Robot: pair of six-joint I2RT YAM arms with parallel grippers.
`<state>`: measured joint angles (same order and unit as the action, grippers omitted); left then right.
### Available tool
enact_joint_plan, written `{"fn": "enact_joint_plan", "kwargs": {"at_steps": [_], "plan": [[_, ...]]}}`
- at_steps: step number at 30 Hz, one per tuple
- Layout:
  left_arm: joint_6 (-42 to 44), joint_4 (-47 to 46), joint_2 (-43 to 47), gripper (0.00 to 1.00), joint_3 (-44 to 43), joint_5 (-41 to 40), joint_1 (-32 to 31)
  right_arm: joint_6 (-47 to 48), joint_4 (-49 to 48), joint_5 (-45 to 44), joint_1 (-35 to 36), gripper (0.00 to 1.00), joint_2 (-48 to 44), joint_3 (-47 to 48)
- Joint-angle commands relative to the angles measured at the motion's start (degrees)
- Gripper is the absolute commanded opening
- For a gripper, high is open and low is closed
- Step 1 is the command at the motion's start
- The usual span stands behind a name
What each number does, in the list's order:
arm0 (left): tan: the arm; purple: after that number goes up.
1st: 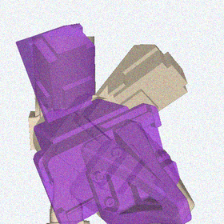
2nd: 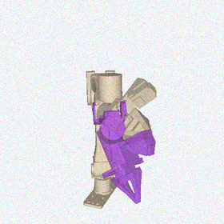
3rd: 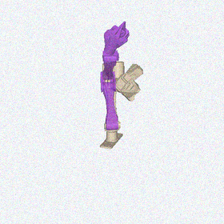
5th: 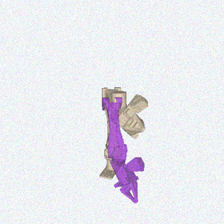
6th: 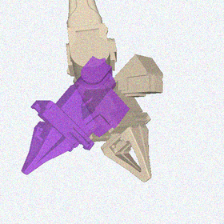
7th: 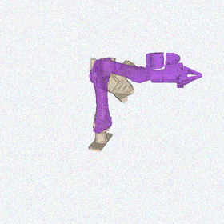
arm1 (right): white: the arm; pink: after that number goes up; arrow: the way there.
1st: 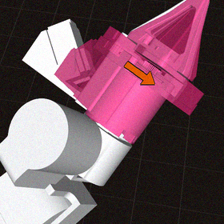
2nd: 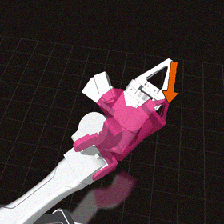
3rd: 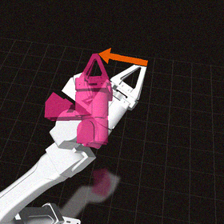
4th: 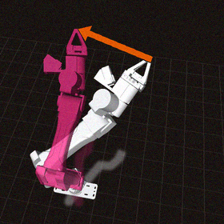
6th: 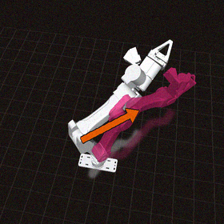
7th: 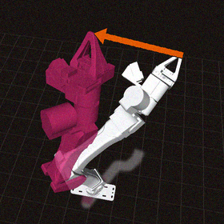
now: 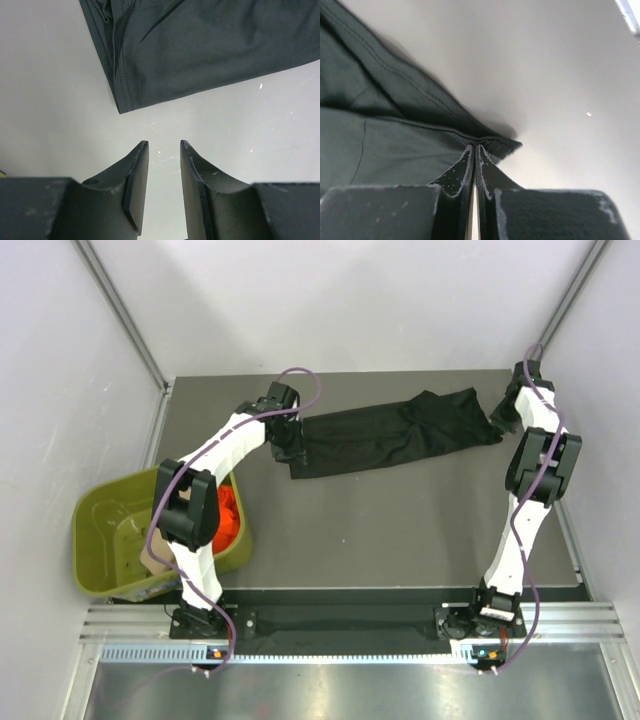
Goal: Fold and stack the t-shirts
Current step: Fold the tshirt
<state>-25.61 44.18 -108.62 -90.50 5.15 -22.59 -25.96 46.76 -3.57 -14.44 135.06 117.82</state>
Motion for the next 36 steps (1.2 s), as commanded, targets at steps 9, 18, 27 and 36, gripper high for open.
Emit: {"fn": "enact_joint_plan", "kwargs": {"at_steps": [9, 18, 27, 36], "plan": [[-0.41, -0.85, -0.63, 0.37, -2.84, 0.65, 0.09, 2.31, -1.5, 0.23, -2.17, 0.0, -9.91, -6.37], [-0.5, -0.68, -0.89, 0.37, -3.19, 0.74, 0.09, 3.1, -3.43, 1.11, -2.79, 0.0, -13.51, -13.13], [-0.67, -0.41, -1.42, 0.37, -3.37, 0.92, 0.0, 4.25, -6.07, 1.55, -4.02, 0.0, -16.06, -19.12], [-0.85, 0.2, -1.6, 0.37, -3.9, 1.01, 0.0, 8.11, -9.05, 1.82, -4.55, 0.02, -14.74, -21.05]]}}
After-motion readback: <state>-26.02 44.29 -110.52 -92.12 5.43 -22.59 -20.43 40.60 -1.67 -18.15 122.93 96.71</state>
